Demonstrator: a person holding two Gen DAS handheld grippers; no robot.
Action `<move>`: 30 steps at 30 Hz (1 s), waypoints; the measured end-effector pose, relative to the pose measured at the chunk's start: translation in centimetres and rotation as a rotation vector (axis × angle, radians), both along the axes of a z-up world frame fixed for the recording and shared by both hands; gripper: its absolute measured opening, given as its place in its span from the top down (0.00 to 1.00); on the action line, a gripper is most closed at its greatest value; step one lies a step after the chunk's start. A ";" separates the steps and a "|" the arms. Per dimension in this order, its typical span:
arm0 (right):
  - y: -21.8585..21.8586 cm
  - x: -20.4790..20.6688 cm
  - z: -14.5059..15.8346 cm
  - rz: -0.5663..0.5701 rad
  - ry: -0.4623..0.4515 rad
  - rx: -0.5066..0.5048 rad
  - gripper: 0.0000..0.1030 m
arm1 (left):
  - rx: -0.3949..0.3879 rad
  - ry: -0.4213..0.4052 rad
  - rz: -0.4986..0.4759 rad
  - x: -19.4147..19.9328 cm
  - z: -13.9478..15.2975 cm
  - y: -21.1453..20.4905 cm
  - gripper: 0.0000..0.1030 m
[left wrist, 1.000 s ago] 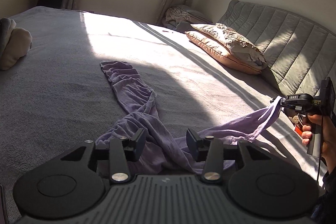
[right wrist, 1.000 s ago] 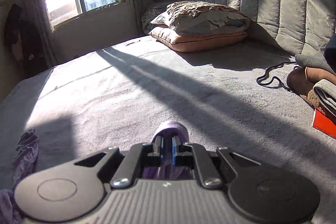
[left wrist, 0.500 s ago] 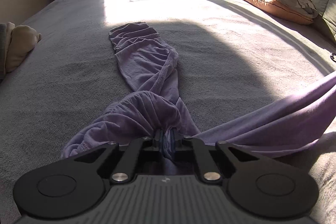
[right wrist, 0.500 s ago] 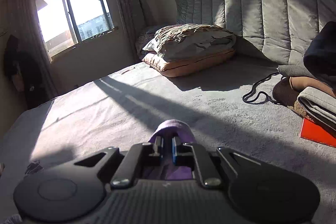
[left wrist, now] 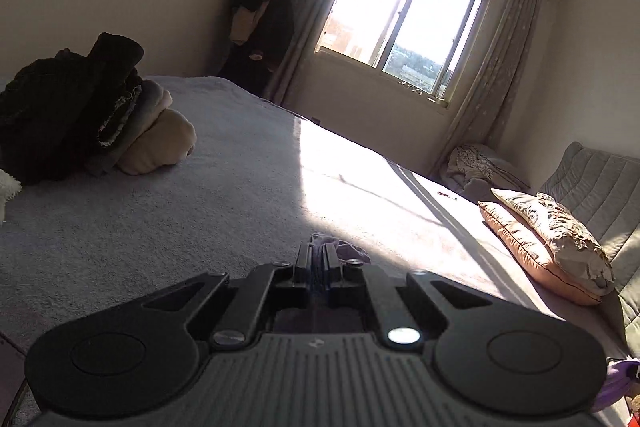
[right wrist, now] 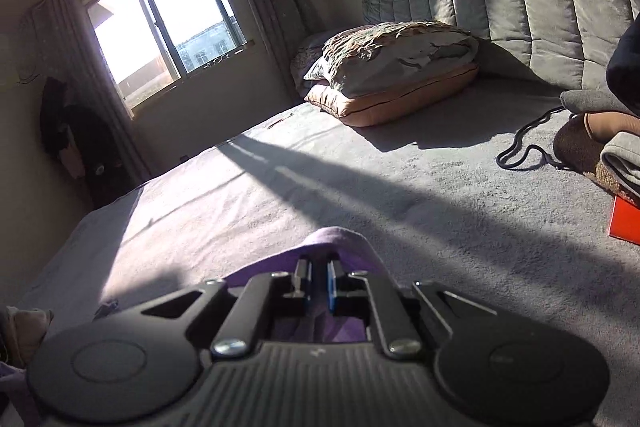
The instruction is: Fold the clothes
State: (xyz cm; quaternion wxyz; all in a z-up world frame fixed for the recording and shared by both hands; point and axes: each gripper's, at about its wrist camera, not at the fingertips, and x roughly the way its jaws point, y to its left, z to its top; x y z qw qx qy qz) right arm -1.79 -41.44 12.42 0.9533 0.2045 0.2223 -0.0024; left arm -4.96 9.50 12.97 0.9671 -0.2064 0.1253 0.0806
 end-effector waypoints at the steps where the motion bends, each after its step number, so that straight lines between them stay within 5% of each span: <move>1: 0.8 0.0 0.0 0.024 0.001 -0.010 0.93 | 0.010 -0.021 0.012 -0.6 0.4 0.2 0.96; 5: 2.4 0.1 0.2 0.057 -0.013 -0.047 0.93 | 0.045 -0.074 0.041 -2.4 2.0 1.1 0.96; 10: 3.0 -0.4 0.7 0.051 -0.075 -0.037 0.93 | -0.034 -0.077 0.018 -2.9 2.6 2.3 0.96; 15: 2.9 -2.1 2.4 -0.036 -0.246 -0.051 0.93 | -0.040 -0.224 0.030 -4.1 4.2 2.6 1.00; 18: 2.5 -4.7 4.3 -0.140 -0.423 -0.075 0.93 | -0.061 -0.320 -0.044 -5.8 5.6 2.6 1.00; 20: 2.3 -5.8 5.3 -0.106 -0.474 -0.105 0.93 | 0.012 -0.217 -0.109 -5.3 5.0 1.4 0.98; 22: 2.4 -4.6 4.9 -0.055 -0.362 -0.159 0.92 | 0.084 -0.057 -0.166 -4.0 3.8 0.2 0.95; 24: 2.2 -2.6 3.6 -0.046 -0.231 -0.164 0.92 | 0.070 0.153 -0.228 -1.4 1.0 -0.8 0.96; 26: 1.5 -1.4 2.6 -0.071 -0.161 -0.103 0.92 | 0.092 0.277 -0.258 0.1 -0.5 -2.1 0.95; 28: 0.6 -0.7 1.9 -0.106 -0.118 -0.050 0.92 | 0.118 0.356 -0.273 1.4 -1.6 -3.4 0.90; 30: -0.2 -0.8 1.7 -0.168 -0.100 -0.054 0.92 | 0.127 0.381 -0.293 2.6 -2.1 -4.3 0.72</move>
